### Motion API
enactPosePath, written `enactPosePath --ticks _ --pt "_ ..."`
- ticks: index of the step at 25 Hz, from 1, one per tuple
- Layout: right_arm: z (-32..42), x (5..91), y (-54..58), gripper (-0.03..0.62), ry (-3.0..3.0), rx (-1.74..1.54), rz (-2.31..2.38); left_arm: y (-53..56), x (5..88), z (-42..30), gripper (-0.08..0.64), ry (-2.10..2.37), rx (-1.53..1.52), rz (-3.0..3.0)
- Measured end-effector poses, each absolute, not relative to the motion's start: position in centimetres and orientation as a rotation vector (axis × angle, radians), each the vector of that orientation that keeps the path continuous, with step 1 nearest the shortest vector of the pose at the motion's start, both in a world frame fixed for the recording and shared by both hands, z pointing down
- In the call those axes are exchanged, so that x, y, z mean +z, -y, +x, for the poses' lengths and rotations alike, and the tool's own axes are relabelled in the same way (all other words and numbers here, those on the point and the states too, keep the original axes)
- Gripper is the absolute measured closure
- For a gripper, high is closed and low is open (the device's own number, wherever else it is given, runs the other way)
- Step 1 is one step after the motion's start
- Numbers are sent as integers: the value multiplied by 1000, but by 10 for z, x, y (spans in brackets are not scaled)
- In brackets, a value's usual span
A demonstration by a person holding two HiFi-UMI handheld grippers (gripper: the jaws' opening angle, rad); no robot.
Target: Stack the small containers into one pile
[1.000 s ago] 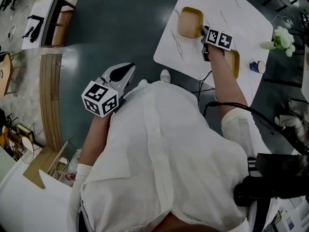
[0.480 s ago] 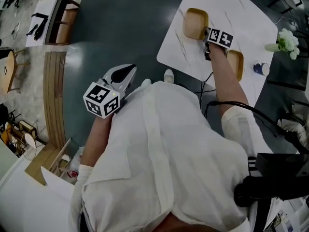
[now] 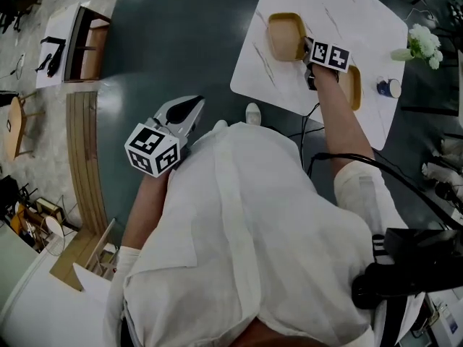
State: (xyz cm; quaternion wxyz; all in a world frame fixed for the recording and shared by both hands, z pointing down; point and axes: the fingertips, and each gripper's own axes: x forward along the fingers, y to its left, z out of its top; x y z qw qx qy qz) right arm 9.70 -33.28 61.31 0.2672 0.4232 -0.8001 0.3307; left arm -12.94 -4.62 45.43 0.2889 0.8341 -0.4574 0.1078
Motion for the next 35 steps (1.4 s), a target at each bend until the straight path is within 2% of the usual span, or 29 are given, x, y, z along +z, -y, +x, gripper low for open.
enactPosePath --ticks 17,35 --pt "187 532 285 577 2218 928 1262 65 452 -79 552 934 313 2381" --pt "332 531 247 577 2091 931 1349 86 451 -32 552 781 357 2451"
